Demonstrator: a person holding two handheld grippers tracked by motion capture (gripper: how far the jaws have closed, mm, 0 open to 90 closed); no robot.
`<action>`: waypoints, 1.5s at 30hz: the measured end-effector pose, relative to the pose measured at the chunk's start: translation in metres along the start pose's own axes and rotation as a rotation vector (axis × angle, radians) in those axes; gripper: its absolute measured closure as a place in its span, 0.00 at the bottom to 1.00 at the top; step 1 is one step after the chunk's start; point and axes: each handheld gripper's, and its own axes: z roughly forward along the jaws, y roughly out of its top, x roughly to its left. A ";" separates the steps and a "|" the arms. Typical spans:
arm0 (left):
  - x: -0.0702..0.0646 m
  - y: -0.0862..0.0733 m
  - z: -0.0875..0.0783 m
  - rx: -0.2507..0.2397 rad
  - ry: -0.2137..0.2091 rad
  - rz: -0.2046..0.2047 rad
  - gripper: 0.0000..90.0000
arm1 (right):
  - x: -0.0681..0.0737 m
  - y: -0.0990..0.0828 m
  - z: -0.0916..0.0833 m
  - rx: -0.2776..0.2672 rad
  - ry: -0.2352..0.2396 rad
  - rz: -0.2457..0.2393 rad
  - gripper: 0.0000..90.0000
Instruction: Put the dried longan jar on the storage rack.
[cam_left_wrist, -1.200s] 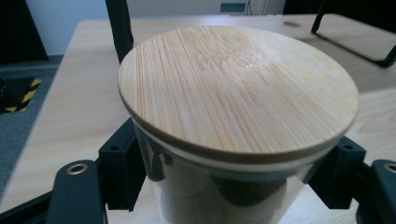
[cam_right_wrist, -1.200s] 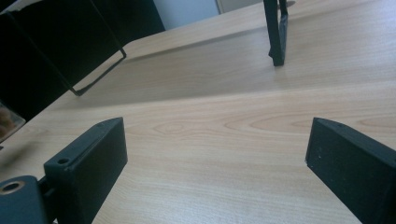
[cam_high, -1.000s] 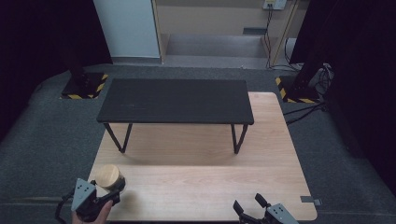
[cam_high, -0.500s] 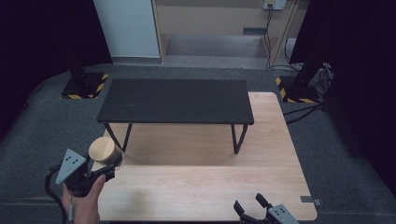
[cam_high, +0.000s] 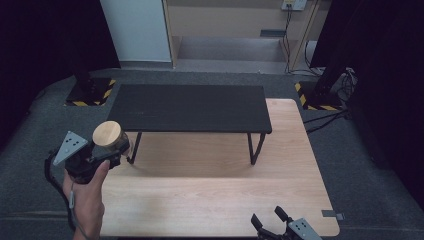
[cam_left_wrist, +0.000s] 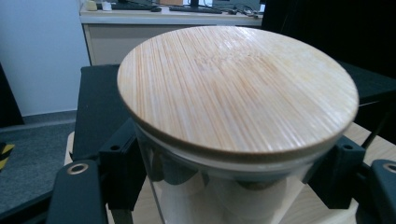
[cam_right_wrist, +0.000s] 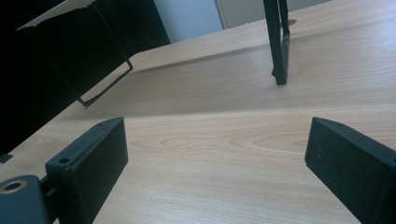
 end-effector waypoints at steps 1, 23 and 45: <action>0.001 0.001 0.002 -0.003 0.003 0.002 0.27 | 0.000 0.000 0.000 0.000 -0.001 -0.001 0.07; 0.021 0.039 0.066 0.010 0.076 0.042 0.27 | -0.003 0.006 -0.004 -0.045 -0.030 0.002 0.07; 0.029 0.045 0.112 0.090 0.096 0.018 0.27 | -0.011 0.004 -0.007 -0.050 -0.052 0.013 0.07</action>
